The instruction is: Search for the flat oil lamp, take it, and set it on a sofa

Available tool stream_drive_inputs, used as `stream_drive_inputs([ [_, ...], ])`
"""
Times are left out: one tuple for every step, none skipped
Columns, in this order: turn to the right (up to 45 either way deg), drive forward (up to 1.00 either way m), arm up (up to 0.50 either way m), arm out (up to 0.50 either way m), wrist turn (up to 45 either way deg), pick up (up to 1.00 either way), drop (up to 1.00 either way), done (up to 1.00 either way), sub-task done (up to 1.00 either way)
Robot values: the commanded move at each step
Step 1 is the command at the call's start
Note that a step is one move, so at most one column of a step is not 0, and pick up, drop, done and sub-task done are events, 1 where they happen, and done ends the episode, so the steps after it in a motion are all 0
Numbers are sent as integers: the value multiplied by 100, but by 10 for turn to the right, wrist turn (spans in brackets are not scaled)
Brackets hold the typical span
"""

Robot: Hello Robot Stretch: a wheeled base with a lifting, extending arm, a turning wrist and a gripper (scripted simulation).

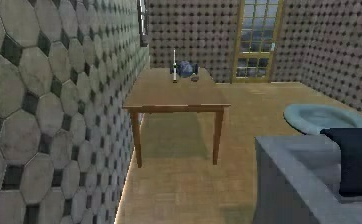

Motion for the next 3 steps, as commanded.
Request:
stream_drive_inputs([
  [-30, 0, 0, 0, 0, 0, 0, 0, 0],
  [0, 100, 0, 0, 0, 0, 0, 0, 0],
  [-120, 0, 0, 0, 0, 0, 0, 0, 0],
])
